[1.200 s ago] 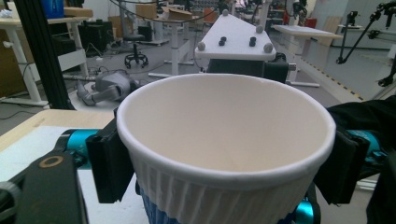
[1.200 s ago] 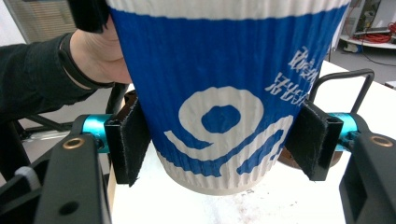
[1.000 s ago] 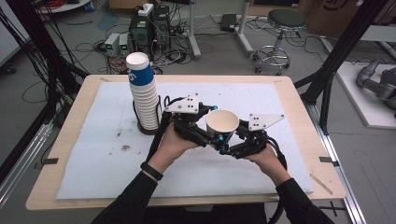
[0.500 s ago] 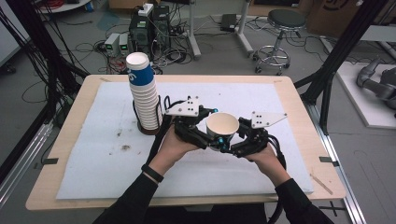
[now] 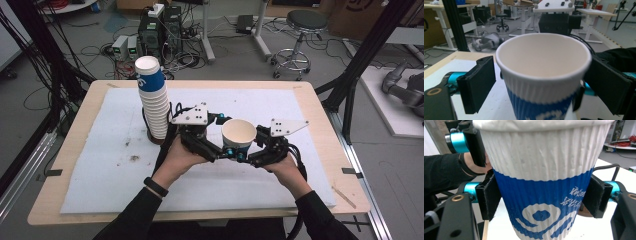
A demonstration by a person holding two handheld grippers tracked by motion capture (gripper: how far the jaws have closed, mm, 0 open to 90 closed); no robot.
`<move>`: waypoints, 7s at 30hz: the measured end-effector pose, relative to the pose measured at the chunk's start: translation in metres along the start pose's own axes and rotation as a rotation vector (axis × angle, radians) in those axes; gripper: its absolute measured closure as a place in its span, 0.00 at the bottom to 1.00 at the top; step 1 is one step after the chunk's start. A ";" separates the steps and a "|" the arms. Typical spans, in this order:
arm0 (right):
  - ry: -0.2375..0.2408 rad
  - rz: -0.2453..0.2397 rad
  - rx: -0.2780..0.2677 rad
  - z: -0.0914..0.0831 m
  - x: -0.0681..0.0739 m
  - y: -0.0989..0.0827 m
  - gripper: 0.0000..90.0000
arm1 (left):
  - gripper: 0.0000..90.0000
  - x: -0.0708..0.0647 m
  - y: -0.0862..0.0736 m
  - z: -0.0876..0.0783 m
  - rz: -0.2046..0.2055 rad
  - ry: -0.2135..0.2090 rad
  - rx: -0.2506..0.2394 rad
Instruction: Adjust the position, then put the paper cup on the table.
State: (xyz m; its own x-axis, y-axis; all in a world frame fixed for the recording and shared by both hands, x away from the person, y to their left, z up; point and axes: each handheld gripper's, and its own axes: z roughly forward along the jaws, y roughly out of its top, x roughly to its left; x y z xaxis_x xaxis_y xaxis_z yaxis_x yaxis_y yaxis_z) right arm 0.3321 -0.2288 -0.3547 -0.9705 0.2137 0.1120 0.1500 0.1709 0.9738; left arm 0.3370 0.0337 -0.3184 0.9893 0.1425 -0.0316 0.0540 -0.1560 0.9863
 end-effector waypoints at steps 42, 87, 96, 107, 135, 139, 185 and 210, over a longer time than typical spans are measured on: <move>0.030 0.012 -0.020 0.012 0.010 -0.001 0.27 | 0.33 -0.010 -0.059 0.015 -0.031 0.006 0.021; 0.035 0.018 -0.080 0.007 0.012 0.007 0.25 | 0.23 -0.010 -0.057 0.013 -0.057 0.002 -0.036; 0.030 0.016 -0.077 0.007 0.013 0.007 0.25 | 0.25 -0.010 -0.055 0.012 -0.051 0.000 -0.042; 0.034 0.026 -0.075 0.008 0.012 0.007 0.22 | 0.29 -0.010 -0.055 0.012 -0.037 -0.008 -0.030; -0.133 0.032 -0.095 -0.023 -0.007 0.002 0.25 | 0.16 -0.003 -0.073 -0.105 -0.037 0.364 -0.033; -0.149 0.021 -0.097 -0.025 -0.006 0.001 0.25 | 0.16 -0.002 -0.078 -0.120 -0.009 0.430 -0.027; -0.213 0.013 -0.107 -0.035 -0.011 0.001 0.25 | 0.16 -0.009 -0.090 -0.123 -0.006 0.500 -0.001; -0.270 0.004 -0.104 -0.050 -0.013 0.001 0.25 | 0.17 -0.009 -0.093 -0.120 -0.006 0.535 0.003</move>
State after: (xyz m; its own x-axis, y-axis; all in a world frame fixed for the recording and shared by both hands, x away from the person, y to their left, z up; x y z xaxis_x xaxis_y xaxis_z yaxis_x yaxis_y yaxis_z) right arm 0.3351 -0.2794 -0.3457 -0.8823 0.4650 0.0722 0.1198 0.0736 0.9901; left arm 0.3066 0.1640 -0.3904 0.7813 0.6221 0.0505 0.0605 -0.1561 0.9859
